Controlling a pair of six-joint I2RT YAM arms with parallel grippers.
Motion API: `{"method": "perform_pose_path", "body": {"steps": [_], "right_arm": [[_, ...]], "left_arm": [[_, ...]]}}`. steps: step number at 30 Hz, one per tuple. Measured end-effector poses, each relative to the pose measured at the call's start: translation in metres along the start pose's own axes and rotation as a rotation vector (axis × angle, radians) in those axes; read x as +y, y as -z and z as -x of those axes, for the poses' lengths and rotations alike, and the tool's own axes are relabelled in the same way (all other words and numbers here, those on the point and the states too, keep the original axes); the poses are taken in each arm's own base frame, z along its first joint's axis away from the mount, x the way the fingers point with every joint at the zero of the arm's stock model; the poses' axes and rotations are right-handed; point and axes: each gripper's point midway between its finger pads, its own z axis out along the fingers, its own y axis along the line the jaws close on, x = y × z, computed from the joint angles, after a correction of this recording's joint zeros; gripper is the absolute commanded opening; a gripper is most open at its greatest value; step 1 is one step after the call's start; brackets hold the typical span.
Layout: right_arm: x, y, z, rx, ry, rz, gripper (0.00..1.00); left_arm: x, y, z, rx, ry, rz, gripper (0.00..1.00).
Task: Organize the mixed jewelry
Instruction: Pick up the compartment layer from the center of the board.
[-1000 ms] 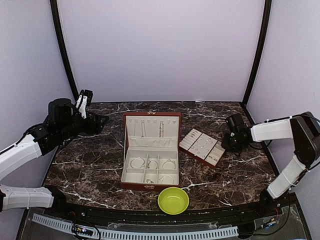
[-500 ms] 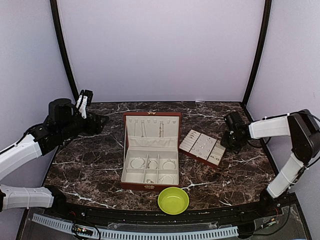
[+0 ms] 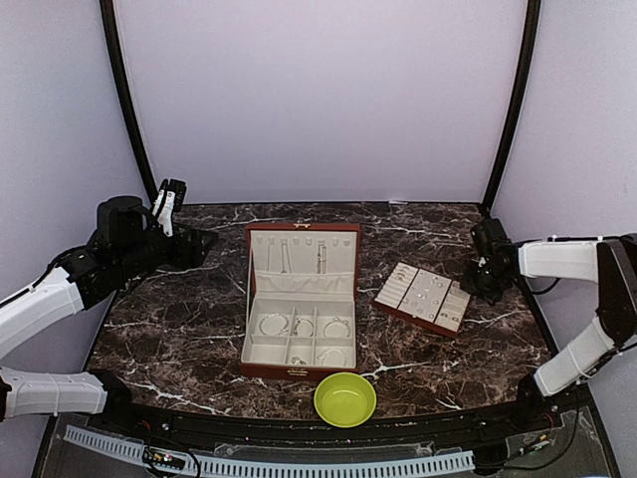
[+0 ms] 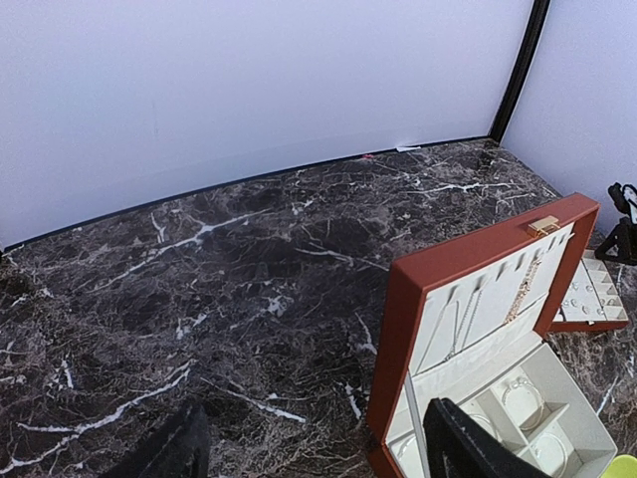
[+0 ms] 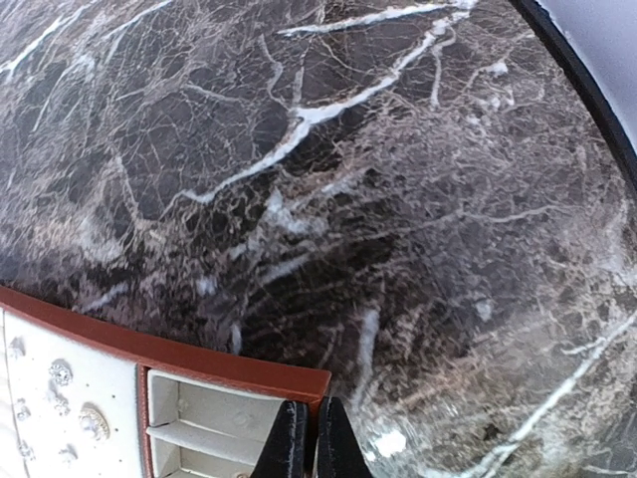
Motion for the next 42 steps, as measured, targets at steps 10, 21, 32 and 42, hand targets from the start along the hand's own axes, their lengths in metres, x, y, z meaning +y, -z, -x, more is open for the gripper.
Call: {"method": "perform_pose_path", "body": {"steps": [10, 21, 32, 42], "right_arm": [[-0.017, 0.018, -0.013, 0.065, 0.042, 0.064, 0.00], [-0.024, 0.032, -0.015, 0.110, 0.033, 0.159, 0.00], [-0.018, 0.032, -0.038, 0.178, 0.044, 0.235, 0.00], [-0.015, 0.056, -0.038, 0.165, 0.067, 0.286, 0.00]], "left_arm": [[0.000, -0.002, -0.002, 0.006, 0.000, 0.001, 0.77], [0.000, -0.003, -0.003, 0.011, 0.000, -0.002, 0.77], [-0.001, -0.004, -0.005, 0.019, 0.001, -0.005, 0.77], [-0.001, -0.007, -0.007, 0.028, 0.002, -0.007, 0.77]]}}
